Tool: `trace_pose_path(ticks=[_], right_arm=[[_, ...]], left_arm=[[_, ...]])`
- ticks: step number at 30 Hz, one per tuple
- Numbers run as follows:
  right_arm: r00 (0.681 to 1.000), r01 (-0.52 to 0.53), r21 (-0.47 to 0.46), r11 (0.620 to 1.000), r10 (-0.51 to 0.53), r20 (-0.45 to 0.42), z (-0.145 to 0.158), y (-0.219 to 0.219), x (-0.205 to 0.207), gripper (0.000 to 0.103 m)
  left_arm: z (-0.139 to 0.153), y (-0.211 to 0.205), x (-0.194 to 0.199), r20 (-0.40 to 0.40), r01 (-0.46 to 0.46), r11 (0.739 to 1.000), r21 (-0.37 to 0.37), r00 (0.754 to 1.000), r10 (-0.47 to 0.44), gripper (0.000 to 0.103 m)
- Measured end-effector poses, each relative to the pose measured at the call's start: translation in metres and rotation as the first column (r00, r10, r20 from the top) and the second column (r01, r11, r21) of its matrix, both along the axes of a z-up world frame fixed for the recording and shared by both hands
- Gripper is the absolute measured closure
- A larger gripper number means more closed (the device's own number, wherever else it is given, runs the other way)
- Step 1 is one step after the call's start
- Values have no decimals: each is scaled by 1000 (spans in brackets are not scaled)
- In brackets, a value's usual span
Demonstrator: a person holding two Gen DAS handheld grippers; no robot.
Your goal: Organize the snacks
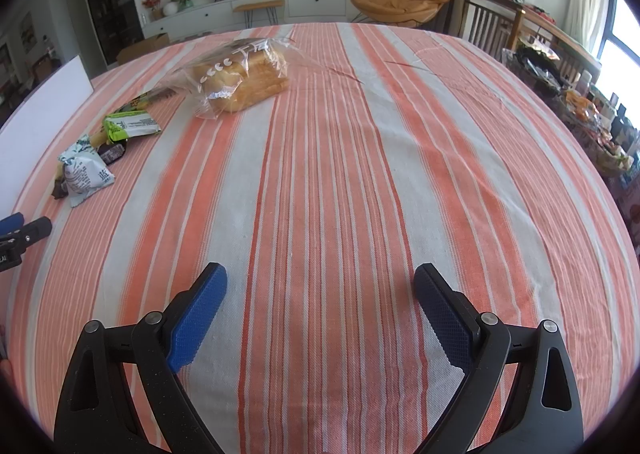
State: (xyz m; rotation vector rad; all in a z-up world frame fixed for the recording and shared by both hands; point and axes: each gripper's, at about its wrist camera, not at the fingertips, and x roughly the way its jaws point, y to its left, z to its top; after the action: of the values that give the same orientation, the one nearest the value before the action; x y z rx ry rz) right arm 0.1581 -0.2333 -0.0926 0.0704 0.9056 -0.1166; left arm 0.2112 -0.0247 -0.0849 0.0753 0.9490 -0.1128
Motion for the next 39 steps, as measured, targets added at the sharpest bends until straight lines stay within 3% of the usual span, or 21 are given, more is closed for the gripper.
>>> trace_pose_path(ticks=[16, 19, 21, 23, 25, 29, 33, 37, 39], right_arm=[[1000, 0, 1, 1000, 0, 0, 0, 0, 0, 6], [1000, 0, 1, 1000, 0, 0, 0, 0, 0, 6], [1000, 0, 1, 1000, 0, 0, 0, 0, 0, 6], [1000, 0, 1, 1000, 0, -1, 0, 0, 0, 6], [1000, 0, 1, 1000, 0, -1, 0, 0, 0, 6], [1000, 0, 1, 1000, 0, -1, 0, 0, 0, 6], [1000, 0, 1, 1000, 0, -1, 0, 0, 0, 6], [1000, 0, 1, 1000, 0, -1, 0, 0, 0, 6], [1000, 0, 1, 1000, 0, -1, 0, 0, 0, 6]], left_arm=[[0, 0, 0, -1, 1, 1000, -1, 1000, -1, 0], [0, 2, -6, -19, 75, 997, 4, 997, -75, 0], [3, 7, -4, -76, 102, 995, -4, 992, -102, 0], [13, 13, 3, -110, 110, 991, -71, 987, -117, 1], [32, 14, 14, -88, 135, 982, -134, 985, -148, 1], [62, -8, 51, -26, 191, 979, -65, 981, -193, 1], [51, -35, 93, -81, 244, 970, -17, 966, -245, 20], [25, -52, 113, -166, 299, 954, -12, 941, -296, 21], [24, -51, 116, -151, 299, 952, -61, 940, -304, 24]])
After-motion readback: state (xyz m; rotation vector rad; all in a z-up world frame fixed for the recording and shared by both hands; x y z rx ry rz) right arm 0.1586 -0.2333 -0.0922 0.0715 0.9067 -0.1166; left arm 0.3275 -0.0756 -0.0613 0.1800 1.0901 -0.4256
